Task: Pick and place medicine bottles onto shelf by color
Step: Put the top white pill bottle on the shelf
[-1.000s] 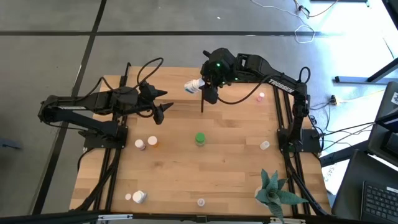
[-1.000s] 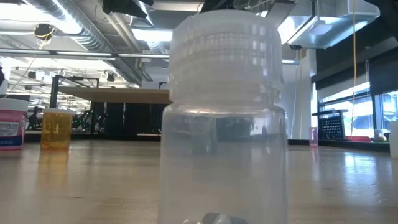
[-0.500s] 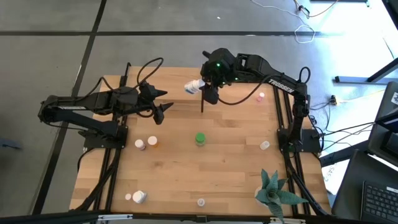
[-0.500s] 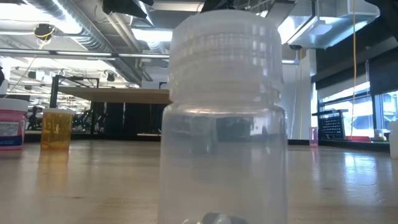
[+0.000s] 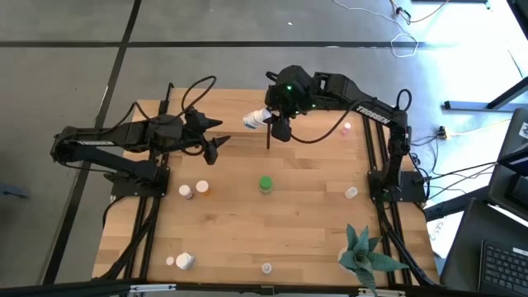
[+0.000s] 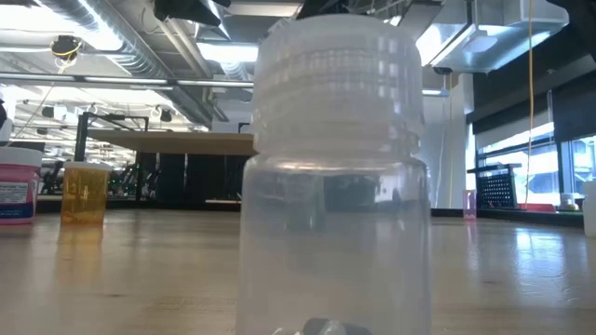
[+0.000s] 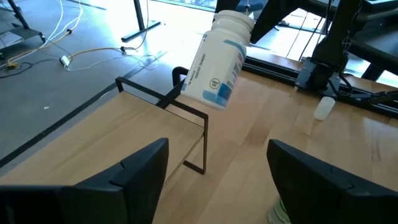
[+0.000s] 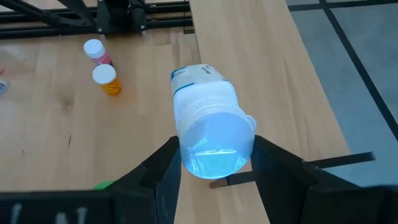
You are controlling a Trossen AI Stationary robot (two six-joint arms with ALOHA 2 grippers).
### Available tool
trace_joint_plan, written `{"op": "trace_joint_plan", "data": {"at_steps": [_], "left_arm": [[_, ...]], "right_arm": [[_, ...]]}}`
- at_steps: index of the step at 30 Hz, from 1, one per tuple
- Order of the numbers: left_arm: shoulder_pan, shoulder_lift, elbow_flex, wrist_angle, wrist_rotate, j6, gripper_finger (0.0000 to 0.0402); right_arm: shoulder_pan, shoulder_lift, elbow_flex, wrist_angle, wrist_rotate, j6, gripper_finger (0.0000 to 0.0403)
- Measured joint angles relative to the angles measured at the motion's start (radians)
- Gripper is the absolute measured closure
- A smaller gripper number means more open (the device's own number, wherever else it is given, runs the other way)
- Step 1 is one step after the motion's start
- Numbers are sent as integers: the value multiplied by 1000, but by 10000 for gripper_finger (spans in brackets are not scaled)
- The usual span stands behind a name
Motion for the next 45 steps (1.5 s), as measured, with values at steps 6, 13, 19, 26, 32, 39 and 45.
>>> {"op": "trace_joint_plan", "data": {"at_steps": [6,13,19,26,32,39,45], "left_arm": [[0,0,0,10,0,0,135],[20,0,0,131,73,97,135],[56,23,1,188,135,199,135],[77,98,2,210,152,288,135],[72,140,2,240,152,317,135],[72,182,2,234,152,321,135],[72,190,0,236,151,343,135]], "right_arm": [[6,0,0,10,0,-3,228],[20,0,0,18,1,-47,228],[34,0,0,39,1,-57,228],[71,19,0,103,2,-105,228],[83,39,0,98,2,-105,228],[90,48,0,100,-1,-106,228],[90,49,0,102,1,-106,228]]}}
